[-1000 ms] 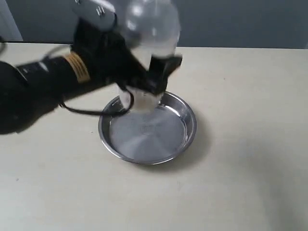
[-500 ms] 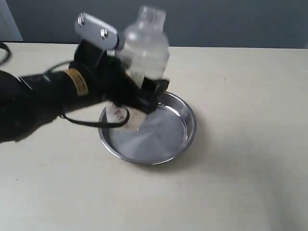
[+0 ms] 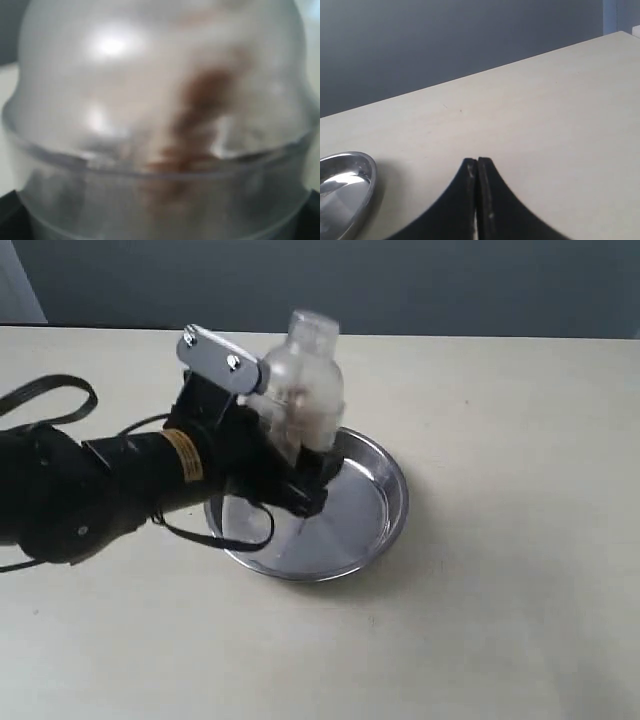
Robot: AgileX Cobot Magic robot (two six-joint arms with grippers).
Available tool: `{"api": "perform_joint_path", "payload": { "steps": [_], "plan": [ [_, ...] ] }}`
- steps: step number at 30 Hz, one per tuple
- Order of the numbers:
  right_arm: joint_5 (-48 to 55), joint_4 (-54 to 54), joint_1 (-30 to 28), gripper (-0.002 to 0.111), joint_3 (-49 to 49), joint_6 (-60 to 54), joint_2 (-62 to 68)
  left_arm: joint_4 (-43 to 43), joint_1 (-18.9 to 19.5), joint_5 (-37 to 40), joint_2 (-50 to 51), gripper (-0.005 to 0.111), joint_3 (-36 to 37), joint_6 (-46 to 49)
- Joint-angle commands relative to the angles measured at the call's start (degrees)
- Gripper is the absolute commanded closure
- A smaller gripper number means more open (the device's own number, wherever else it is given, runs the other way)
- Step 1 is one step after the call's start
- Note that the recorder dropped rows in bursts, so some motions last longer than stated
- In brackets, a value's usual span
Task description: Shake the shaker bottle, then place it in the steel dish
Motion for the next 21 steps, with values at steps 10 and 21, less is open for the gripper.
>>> {"api": "perform_joint_path", "payload": {
  "steps": [10,21],
  "plan": [
    [-0.6,-0.4,0.1,0.109,0.1,-0.2,-0.3,-5.3,-1.1,-1.0,-10.3,0.106,-7.2,9.6],
    [-0.6,-0.1,0.1,0.109,0.1,-0.2,-0.3,-12.1,-2.7,-8.7,-1.9,0.106,2.4,6.6]
  ]
}}
